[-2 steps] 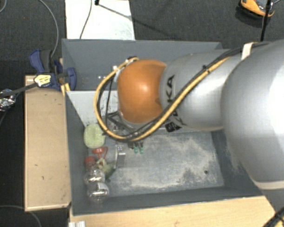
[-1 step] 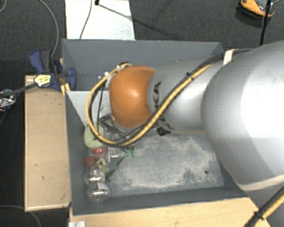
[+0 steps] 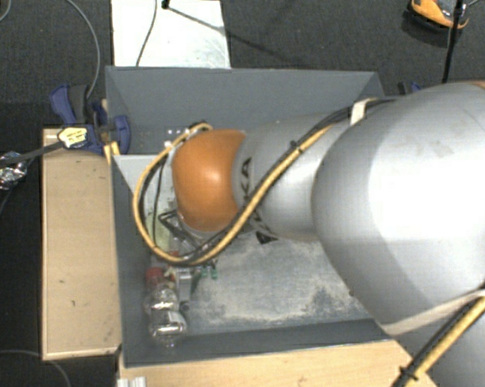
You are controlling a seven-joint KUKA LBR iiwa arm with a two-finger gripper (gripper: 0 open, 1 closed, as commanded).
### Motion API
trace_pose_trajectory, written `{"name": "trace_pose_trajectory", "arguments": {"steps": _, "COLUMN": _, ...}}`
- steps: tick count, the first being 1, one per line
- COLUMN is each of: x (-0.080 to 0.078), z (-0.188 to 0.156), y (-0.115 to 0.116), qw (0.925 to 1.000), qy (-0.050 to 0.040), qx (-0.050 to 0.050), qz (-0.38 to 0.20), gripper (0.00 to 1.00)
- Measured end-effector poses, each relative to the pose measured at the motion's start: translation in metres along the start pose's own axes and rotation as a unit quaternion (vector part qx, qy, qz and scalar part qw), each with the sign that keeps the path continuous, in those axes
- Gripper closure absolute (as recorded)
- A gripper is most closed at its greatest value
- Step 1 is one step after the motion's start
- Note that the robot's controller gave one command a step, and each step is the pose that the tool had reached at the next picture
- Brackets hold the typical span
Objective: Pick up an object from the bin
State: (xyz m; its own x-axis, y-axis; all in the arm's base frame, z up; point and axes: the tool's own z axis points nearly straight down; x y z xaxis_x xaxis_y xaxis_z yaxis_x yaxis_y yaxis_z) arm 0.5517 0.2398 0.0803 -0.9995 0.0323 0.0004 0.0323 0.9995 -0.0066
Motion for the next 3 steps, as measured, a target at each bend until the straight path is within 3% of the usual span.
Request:
{"name": "trace_pose_trajectory", "arguments": {"steps": 1, "x": -0.003, "z": 0.011, "y": -0.003, "qw": 1.0000, "qy": -0.0001, "qx": 0.004, "qz": -0.006, "gripper": 0.00}}
{"name": "trace_pose_trajectory", "arguments": {"steps": 3, "x": -0.005, "z": -0.006, "y": 0.001, "qw": 1.0000, "qy": -0.0031, "qx": 0.002, "qz": -0.002, "gripper": 0.00}}
